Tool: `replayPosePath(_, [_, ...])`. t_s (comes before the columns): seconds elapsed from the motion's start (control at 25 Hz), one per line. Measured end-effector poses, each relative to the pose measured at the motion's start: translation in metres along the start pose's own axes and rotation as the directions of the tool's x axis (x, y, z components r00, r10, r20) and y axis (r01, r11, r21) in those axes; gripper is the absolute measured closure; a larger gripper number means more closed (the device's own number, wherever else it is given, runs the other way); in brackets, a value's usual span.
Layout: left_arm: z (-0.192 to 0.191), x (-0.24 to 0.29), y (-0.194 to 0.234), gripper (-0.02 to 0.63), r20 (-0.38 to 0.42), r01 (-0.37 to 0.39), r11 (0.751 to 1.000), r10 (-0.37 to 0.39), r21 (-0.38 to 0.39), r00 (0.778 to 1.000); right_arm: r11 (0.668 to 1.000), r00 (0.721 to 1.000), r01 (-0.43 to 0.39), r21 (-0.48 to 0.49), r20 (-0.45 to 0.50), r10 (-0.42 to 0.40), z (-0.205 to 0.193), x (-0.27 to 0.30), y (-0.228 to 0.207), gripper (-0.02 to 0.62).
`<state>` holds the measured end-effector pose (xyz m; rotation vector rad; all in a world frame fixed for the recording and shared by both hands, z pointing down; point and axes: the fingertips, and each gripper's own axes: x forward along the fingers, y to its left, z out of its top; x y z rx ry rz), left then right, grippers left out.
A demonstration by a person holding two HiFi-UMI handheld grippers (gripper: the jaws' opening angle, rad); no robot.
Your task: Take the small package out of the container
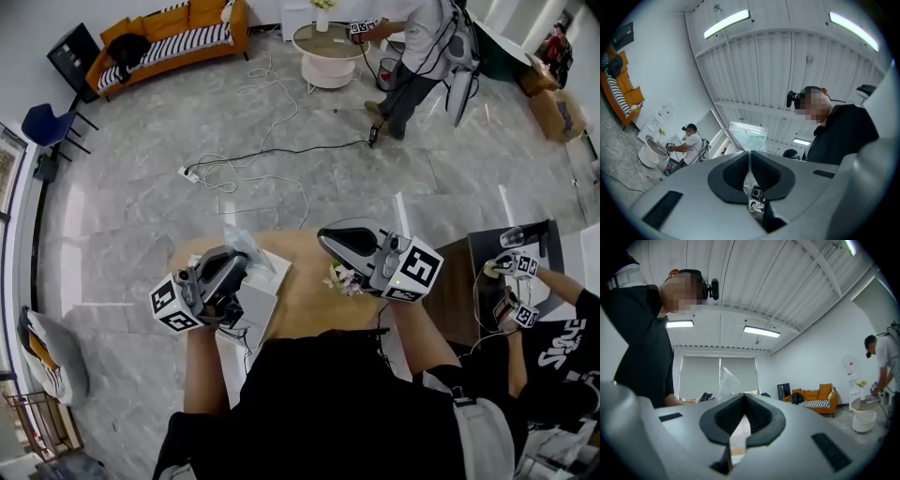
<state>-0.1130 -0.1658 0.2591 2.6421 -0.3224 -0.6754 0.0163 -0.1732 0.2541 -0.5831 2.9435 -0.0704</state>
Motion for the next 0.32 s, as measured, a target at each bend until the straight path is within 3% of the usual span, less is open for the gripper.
replayPosePath(0.32, [-0.015, 0.010, 0.022, 0.578, -0.068, -0.004, 1.000, 0.005, 0.025, 0.998, 1.000, 1.000, 0.001, -0.001, -0.018, -0.001, -0.010, 0.004, -0.018, 0.584])
